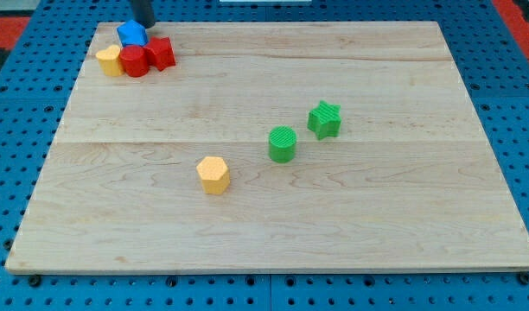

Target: Push the group of blocks down a bit

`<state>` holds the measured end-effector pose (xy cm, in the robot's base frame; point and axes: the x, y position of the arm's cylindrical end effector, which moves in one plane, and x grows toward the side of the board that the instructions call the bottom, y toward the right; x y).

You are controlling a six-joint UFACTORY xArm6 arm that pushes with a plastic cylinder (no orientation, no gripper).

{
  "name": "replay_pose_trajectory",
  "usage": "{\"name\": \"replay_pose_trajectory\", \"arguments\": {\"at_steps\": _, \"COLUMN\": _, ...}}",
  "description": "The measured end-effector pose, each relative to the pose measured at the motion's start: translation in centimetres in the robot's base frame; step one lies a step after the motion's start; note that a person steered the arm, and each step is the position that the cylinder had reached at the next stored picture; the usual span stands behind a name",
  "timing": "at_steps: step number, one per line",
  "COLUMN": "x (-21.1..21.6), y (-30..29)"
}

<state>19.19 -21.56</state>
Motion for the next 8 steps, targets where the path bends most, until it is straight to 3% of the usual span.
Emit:
{"name": "replay_pose_trajectory", "arguments": {"at_steps": 3, "x": 1.8, "y": -2.9}}
{"name": "replay_pose_trajectory", "arguments": {"at_steps": 8, "x": 13.7, "y": -2.3}}
